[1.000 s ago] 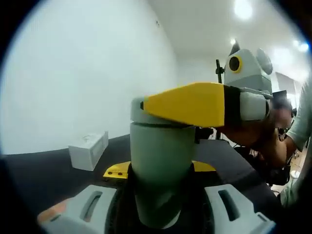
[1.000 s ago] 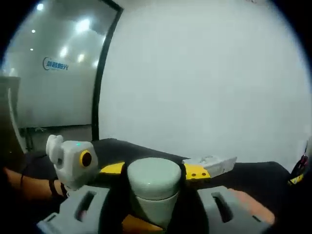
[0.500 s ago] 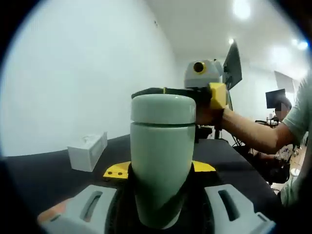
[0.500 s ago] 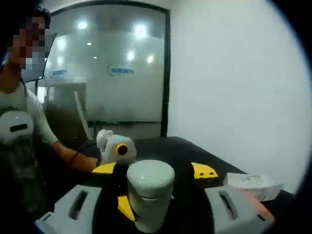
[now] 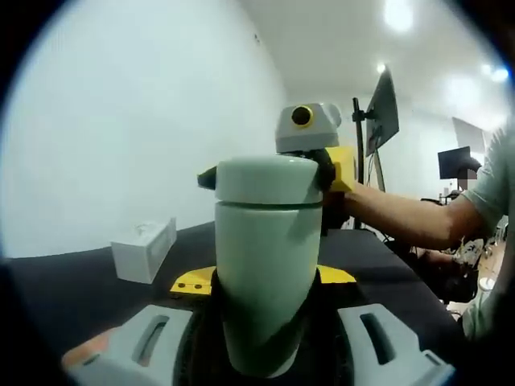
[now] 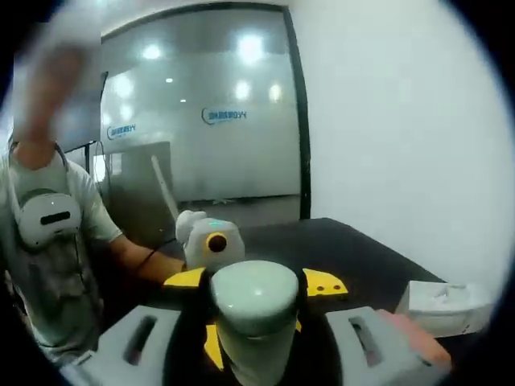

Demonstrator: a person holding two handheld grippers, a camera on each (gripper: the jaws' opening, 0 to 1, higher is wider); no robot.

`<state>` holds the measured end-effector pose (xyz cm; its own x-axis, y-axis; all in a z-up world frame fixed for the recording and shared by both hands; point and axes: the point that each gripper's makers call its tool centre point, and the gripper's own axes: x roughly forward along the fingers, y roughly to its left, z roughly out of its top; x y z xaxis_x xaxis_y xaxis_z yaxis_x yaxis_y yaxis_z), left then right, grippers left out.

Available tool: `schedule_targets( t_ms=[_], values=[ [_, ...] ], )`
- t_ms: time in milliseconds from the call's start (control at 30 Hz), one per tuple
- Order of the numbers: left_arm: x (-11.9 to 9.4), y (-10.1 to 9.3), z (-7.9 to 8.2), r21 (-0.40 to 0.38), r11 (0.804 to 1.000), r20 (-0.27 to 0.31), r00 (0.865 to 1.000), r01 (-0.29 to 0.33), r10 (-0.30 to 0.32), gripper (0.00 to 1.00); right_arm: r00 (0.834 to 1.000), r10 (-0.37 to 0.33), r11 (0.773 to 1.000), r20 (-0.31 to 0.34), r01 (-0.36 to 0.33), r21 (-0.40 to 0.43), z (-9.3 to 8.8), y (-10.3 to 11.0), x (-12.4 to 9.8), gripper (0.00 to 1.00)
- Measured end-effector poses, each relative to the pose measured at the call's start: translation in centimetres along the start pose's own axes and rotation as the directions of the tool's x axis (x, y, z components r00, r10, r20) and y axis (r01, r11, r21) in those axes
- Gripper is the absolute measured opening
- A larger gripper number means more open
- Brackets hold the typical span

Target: Assemble the cup parts correctly, then place the assembled cup into the box.

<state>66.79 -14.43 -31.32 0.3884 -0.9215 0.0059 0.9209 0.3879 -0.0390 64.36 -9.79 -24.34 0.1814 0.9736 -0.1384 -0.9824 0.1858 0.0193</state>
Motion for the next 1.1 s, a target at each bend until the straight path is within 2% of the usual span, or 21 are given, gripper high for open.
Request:
schedule_targets(
  t_ms=[67,133,167,233,333,467,600,667,700,733,800,833,867,933,967,1000,1100],
  values=[
    [0.0,-0.1,0.0,0.0,1.0,-0.001,1.0,-0.001,0.001,0.4,0.998,-0.066,0.998,-0.022,0.066,-0.007,-0.1,-0.4,-0.1,0.42],
    [0.0,-0.1,0.0,0.001,1.0,-0.002,1.0,0.001,-0.001,0.4,0.995,-0.1,0.995,-0.027,0.099,-0.019,-0.1,-0.2,-0.1,0.42],
    [-0.1,-0.1,0.0,0.003,1.0,-0.003,1.0,0.0,0.0,0.4,0.989,-0.148,0.989,-0.025,0.147,-0.01,-0.1,-0.5,-0.2,0.42],
    [-0.2,-0.1,0.0,0.003,1.0,-0.003,1.0,0.002,-0.002,0.4,0.979,-0.202,0.979,-0.022,0.202,-0.028,-0.1,-0.5,-0.2,0.42],
    [-0.2,-0.3,0.0,0.009,1.0,-0.005,1.0,-0.001,0.001,0.4,0.954,-0.298,0.954,-0.009,0.298,-0.022,-0.1,-0.8,-0.5,0.41],
    [-0.1,-0.2,0.0,0.01,1.0,-0.004,1.0,-0.008,0.008,0.4,0.909,-0.417,0.909,0.01,0.417,0.013,-0.2,-1.5,-0.9,0.41],
    [0.0,-0.2,0.0,0.005,1.0,-0.001,1.0,-0.012,0.012,0.4,0.844,-0.537,0.843,0.013,0.536,0.036,-0.1,-2.2,-1.3,0.41],
    [0.0,0.0,0.0,-0.001,1.0,-0.003,1.0,-0.016,0.016,0.4,0.793,-0.609,0.793,0.019,0.607,0.043,-0.1,-2.5,-1.5,0.41],
    [0.0,0.0,0.0,-0.003,1.0,-0.004,1.0,-0.017,0.017,0.4,0.764,-0.645,0.764,0.026,0.643,0.058,0.0,-2.7,-1.6,0.41],
    [0.0,0.0,0.0,-0.007,1.0,-0.003,1.0,-0.021,0.021,0.4,0.724,-0.689,0.724,0.025,0.686,0.074,-0.1,-2.9,-1.8,0.41],
    [0.0,0.1,0.0,-0.011,1.0,-0.003,1.0,-0.026,0.026,0.4,0.622,-0.782,0.623,0.034,0.779,0.071,0.0,-3.3,-2.2,0.41],
    [0.1,0.3,0.0,-0.017,0.999,-0.003,1.0,-0.031,0.031,0.4,0.586,-0.809,0.587,0.046,0.807,0.067,0.1,-3.4,-2.2,0.41],
    [-0.1,0.3,0.0,-0.018,0.999,-0.003,1.0,-0.028,0.028,0.4,0.574,-0.817,0.577,0.056,0.815,0.052,0.2,-3.3,-2.0,0.41],
    [-0.1,0.3,0.0,-0.02,0.999,0.0,1.0,-0.03,0.03,0.4,0.524,-0.847,0.53,0.092,0.846,0.055,0.3,-3.3,-2.1,0.41],
    [-0.1,0.3,0.0,-0.02,0.999,0.0,1.0,-0.03,0.03,0.4,0.514,-0.852,0.52,0.103,0.852,0.055,0.3,-3.3,-2.1,0.41],
    [-0.1,0.3,0.0,-0.019,0.999,0.0,1.0,-0.029,0.029,0.4,0.511,-0.853,0.519,0.108,0.852,0.069,0.2,-3.3,-2.1,0.41],
    [-0.1,0.2,0.0,-0.015,1.0,0.001,1.0,-0.027,0.027,0.4,0.523,-0.846,0.531,0.106,0.844,0.072,0.2,-3.4,-2.3,0.42]
  ],
)
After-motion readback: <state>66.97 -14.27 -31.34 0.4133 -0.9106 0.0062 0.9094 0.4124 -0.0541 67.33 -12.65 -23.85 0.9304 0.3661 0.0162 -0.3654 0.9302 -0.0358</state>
